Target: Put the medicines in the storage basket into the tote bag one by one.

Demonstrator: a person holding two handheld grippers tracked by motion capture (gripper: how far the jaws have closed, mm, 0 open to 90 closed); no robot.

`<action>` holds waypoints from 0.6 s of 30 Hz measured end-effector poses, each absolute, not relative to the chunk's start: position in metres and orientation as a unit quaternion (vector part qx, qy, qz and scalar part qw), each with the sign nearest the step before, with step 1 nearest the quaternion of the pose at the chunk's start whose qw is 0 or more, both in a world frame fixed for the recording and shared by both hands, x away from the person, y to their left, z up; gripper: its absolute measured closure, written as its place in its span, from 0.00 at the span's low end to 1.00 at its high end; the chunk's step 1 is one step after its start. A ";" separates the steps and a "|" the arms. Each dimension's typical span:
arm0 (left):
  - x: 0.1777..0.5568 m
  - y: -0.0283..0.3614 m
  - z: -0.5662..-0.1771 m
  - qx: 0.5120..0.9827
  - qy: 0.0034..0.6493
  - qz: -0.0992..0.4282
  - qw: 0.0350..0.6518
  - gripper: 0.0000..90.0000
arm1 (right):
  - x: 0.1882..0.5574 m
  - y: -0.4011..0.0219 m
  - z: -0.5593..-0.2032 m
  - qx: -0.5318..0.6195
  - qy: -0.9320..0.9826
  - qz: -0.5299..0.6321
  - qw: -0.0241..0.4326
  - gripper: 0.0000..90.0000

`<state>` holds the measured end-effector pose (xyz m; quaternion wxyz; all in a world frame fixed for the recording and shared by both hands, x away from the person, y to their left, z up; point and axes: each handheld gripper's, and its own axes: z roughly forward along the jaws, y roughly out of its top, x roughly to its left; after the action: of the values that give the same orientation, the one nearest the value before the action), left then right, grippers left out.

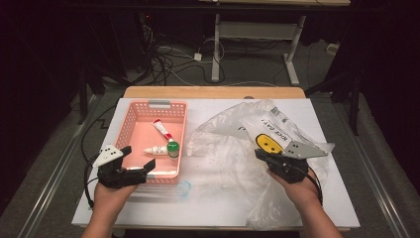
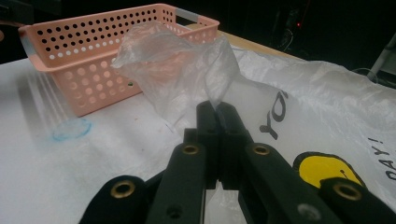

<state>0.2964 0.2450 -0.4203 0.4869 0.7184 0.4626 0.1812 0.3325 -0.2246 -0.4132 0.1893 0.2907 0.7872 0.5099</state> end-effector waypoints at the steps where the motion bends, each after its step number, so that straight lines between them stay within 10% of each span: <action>1: 0.298 0.243 -0.418 0.718 0.461 0.181 0.489 0.00 | 0.333 -0.225 -0.413 0.290 0.787 0.511 0.189 1.00; 18: 0.354 0.241 -0.395 0.722 0.479 0.181 0.465 0.21 | 0.333 -0.225 -0.412 0.289 0.785 0.516 0.185 1.00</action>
<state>0.3539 0.2414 -0.3949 0.4650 0.7224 0.4787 0.1808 0.3328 -0.2249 -0.4121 0.1849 0.2892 0.7846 0.5163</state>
